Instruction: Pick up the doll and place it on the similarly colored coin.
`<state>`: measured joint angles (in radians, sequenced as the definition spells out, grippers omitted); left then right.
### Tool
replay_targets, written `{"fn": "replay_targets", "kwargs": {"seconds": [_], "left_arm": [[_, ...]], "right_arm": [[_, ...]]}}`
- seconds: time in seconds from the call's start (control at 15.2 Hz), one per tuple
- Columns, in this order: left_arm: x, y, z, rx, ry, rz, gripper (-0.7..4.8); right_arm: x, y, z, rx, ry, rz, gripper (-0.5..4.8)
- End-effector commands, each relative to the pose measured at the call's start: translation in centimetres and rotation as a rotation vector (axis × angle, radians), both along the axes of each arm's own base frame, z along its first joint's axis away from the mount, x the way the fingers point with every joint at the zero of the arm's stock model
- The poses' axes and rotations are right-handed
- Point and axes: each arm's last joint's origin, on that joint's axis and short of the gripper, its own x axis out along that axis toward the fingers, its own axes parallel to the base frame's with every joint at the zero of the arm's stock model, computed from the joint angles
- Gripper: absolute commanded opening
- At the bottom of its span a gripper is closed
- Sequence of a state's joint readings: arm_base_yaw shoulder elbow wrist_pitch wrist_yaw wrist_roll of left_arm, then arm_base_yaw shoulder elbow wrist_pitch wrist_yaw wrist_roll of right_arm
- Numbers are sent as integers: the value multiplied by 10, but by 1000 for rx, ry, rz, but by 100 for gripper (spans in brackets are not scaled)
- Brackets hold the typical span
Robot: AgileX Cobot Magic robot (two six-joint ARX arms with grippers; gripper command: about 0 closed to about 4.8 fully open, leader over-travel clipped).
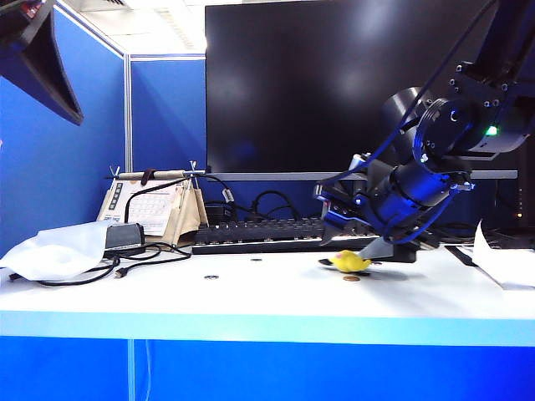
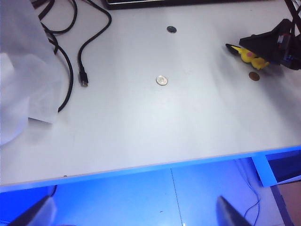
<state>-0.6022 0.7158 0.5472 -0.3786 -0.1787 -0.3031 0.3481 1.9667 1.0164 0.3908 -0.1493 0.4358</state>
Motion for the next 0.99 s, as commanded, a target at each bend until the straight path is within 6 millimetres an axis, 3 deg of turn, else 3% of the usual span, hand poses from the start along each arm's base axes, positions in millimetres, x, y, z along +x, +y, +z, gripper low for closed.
{"fn": "replay_targets", "kwargs": {"seconds": [0.07,0.26,0.79,0.86,0.99], "left_arm": [[1,-1,4,-7,-40,-10,479],[3,-3,9,-43,-92,-9,479],[3,-2,9,-41,-87,-11,479],[3,-2,8,-36,-80,-11,479],[3,-2,8,-36,-80,-11,479]], "right_arm": [[-8,0,0,1,83,50,339],[-16,-3,21,-59,63,90,402],[-18,-4,15,-96,110,51,399],[-17,-4,16,-91,88,46,365],[-16,-4,14,-86,91,47,365]]}}
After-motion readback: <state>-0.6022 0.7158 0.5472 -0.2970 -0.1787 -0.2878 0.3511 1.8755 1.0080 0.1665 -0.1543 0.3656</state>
